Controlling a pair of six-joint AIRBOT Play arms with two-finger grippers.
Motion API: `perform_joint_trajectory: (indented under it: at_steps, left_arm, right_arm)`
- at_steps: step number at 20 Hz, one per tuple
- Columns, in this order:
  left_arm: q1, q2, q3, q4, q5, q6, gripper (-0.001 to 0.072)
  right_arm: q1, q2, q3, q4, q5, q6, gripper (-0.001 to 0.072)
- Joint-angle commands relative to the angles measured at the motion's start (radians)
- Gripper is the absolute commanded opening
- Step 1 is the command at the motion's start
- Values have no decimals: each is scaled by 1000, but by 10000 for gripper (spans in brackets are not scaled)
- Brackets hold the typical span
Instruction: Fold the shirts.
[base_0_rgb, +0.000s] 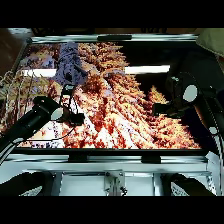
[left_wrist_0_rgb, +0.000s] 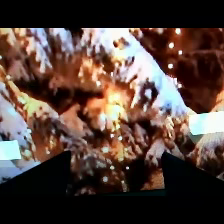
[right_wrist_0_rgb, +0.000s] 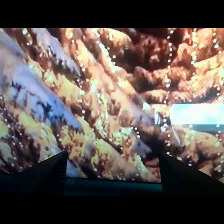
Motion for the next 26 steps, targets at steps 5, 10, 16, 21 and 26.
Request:
perform_joint_trajectory:
  at_steps: [5, 10, 16, 21, 26]
  left_arm:
    - [-1, 0, 2, -27, 7, 0, 674]
    - [0, 0, 2, -26, 34, 0, 675]
    - [106, -69, 131, -15, 159, 56, 673]
    - [412, -409, 567, -73, 158, 124, 674]
    - [559, -706, 797, -275, 183, 126, 674]
  right_arm:
    - [0, 1, 0, 78, 42, 8, 672]
    - [0, 1, 0, 90, 122, -58, 672]
    - [0, 1, 0, 103, 54, -71, 672]
    - [0, 1, 0, 237, -77, -71, 672]
    - [0, 1, 0, 278, -141, -72, 672]
